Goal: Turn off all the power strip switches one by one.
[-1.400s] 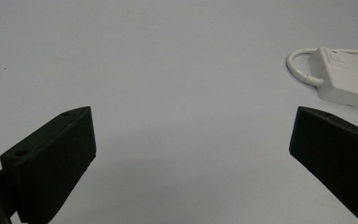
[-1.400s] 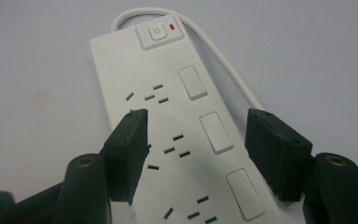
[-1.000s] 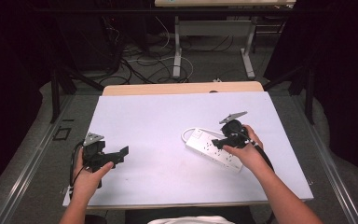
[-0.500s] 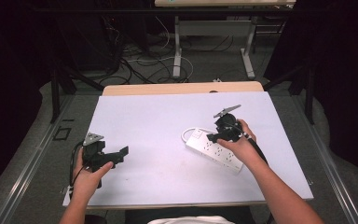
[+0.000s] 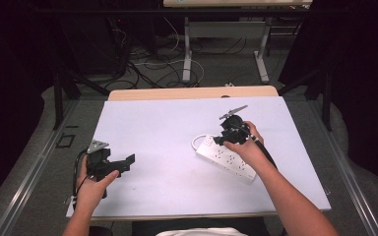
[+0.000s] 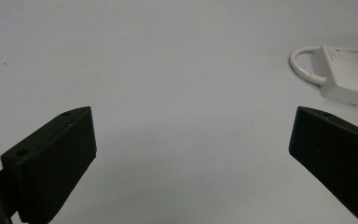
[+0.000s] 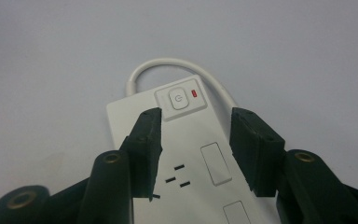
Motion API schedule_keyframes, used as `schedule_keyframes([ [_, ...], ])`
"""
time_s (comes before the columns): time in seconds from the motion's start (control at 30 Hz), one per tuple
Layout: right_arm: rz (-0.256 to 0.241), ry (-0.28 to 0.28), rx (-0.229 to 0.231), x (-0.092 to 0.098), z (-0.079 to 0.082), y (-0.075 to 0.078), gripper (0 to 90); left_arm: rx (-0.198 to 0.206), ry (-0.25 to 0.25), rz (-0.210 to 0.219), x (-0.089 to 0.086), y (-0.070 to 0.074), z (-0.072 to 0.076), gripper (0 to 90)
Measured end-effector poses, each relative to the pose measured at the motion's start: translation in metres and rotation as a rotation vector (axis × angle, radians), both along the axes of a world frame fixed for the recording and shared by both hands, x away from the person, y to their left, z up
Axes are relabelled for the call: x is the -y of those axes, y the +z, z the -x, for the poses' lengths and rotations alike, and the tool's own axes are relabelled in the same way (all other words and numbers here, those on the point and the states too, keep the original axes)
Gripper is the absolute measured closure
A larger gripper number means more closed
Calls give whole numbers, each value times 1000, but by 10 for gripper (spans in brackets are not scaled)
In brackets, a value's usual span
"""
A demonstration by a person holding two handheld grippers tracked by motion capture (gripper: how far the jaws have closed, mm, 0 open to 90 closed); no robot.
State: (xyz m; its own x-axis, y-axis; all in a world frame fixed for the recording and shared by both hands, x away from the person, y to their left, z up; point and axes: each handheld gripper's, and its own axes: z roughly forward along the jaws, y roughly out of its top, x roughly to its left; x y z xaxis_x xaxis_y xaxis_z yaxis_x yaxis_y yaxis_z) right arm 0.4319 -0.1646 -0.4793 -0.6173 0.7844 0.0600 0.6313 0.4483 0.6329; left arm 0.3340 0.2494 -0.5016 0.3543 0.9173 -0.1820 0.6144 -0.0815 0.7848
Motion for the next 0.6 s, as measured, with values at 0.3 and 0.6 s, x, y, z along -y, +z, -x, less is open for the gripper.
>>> schedule_keyframes([
  [0.3, -24, -5, 0, -6, -4, 0, 737, -1, 3, 3, -1, 0, 0, 7],
  [0.6, -34, 4, -3, -7, -7, -1, 900, -2, 3, 5, -2, -1, -1, 7],
])
